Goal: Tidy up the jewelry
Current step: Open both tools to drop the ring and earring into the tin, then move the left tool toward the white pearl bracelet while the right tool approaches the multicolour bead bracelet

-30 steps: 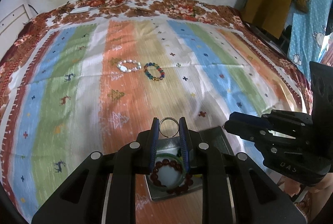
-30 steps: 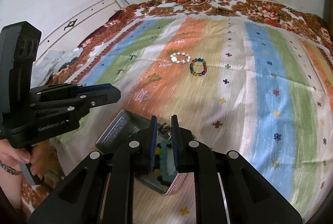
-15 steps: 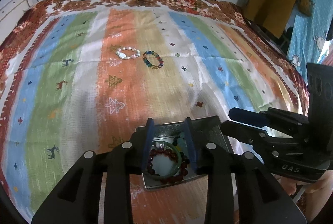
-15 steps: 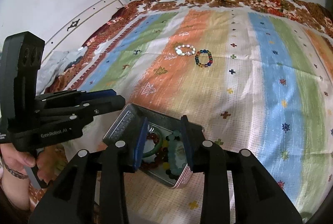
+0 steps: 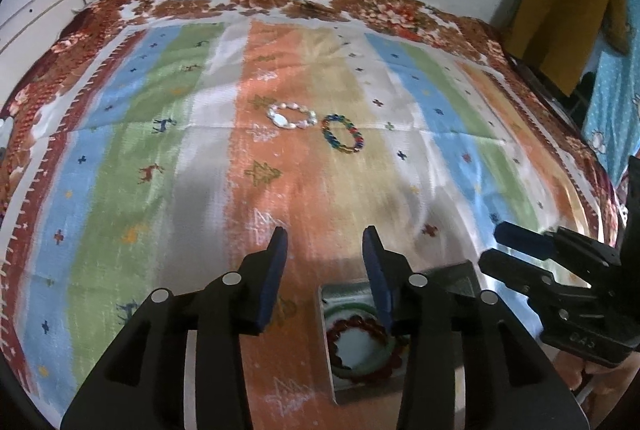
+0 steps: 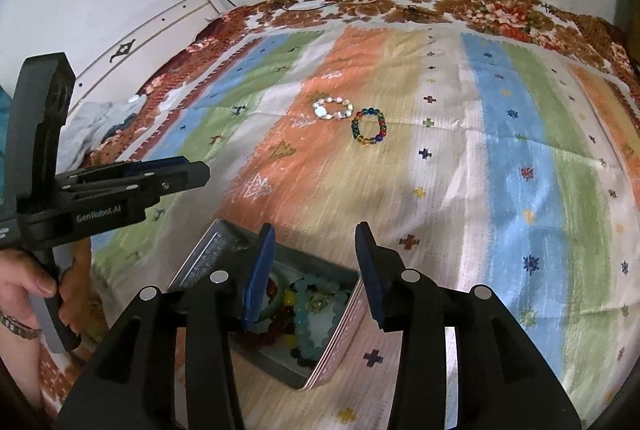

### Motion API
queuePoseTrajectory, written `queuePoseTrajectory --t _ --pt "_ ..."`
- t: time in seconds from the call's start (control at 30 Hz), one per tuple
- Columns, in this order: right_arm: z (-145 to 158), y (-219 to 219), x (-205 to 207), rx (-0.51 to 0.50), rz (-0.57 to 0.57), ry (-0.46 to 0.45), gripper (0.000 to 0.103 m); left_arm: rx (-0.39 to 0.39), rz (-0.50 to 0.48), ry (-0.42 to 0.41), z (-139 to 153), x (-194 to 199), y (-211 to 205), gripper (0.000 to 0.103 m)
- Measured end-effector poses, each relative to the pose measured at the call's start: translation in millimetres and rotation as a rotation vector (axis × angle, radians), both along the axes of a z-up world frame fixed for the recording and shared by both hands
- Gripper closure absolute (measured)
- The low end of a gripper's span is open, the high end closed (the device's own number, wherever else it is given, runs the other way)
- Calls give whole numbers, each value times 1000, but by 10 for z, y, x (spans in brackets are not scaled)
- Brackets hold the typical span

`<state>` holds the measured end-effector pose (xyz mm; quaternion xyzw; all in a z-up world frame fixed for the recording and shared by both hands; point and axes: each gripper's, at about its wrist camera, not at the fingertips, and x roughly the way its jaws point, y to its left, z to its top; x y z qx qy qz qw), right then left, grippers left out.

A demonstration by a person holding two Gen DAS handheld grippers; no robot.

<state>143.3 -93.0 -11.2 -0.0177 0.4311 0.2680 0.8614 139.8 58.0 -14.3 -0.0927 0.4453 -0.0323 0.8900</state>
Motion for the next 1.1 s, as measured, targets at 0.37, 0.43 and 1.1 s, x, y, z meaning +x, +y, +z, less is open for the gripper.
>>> queuePoseTrajectory --t 0.37,0.43,1.1 --pt "1 69 210 -29 -25 -31 44 58 17 -35 11 231 56 48" --pt "25 70 248 -33 -35 -46 43 55 26 -39 19 250 83 46" --pt "-121 103 756 -77 -99 -59 41 121 63 -53 -96 773 156 38"
